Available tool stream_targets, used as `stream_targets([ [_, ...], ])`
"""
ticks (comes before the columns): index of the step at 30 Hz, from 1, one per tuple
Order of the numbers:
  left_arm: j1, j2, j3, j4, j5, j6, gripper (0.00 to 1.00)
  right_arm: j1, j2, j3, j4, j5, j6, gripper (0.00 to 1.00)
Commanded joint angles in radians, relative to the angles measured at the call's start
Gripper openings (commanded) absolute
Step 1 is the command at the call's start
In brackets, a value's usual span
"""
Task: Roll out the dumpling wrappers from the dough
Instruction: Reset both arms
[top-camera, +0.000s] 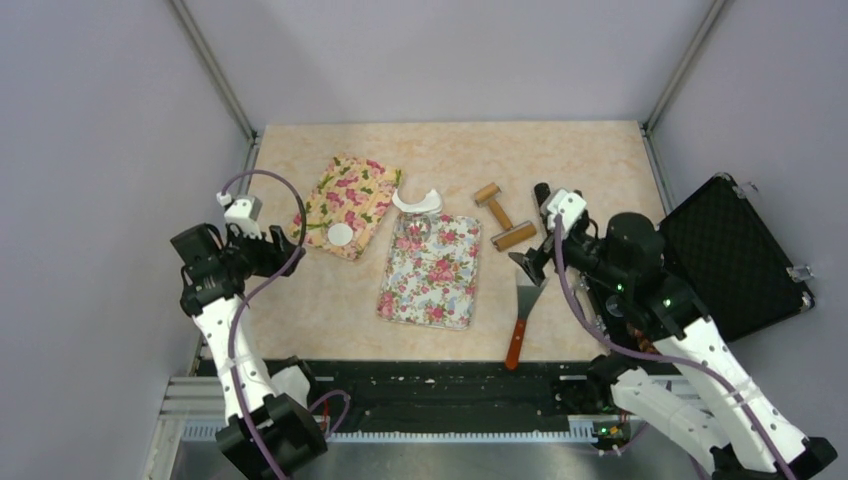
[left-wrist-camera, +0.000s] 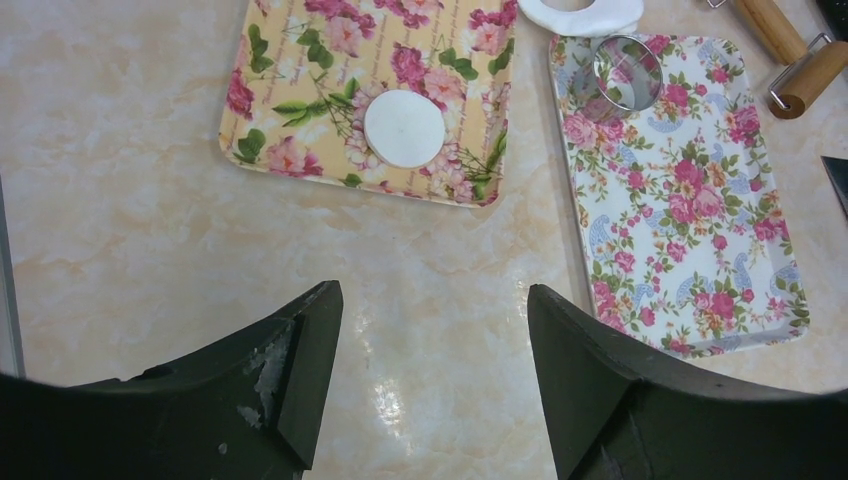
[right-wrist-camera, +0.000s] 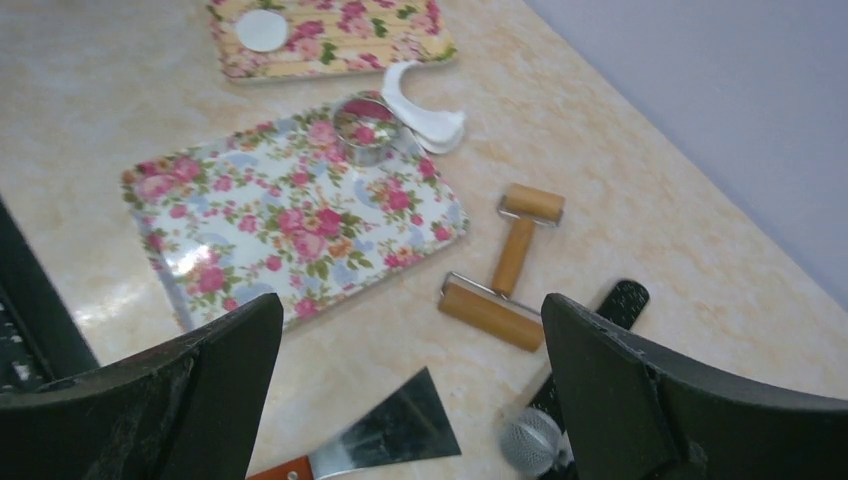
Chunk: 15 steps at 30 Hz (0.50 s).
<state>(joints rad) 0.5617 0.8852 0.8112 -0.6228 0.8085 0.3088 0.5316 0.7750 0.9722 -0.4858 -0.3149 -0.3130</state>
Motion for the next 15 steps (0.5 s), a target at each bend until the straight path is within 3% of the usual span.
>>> stream_targets([
  [1, 0.016, -0.035, 0.022, 0.031, 0.027, -0.049, 0.74, -0.037, -0.173, -0.185, 0.218, 0.24, 0.015, 0.99],
  [5, 0.017, -0.086, 0.003, 0.116, -0.059, -0.141, 0.74, -0.088, -0.23, -0.219, 0.332, 0.426, 0.074, 0.99],
  [9, 0.028, -0.141, -0.031, 0.176, -0.117, -0.193, 0.75, -0.092, -0.196, -0.273, 0.49, 0.709, 0.066, 0.99],
  [15, 0.04, -0.195, -0.068, 0.205, -0.061, -0.193, 0.75, -0.1, -0.192, -0.293, 0.537, 0.777, 0.035, 0.99],
])
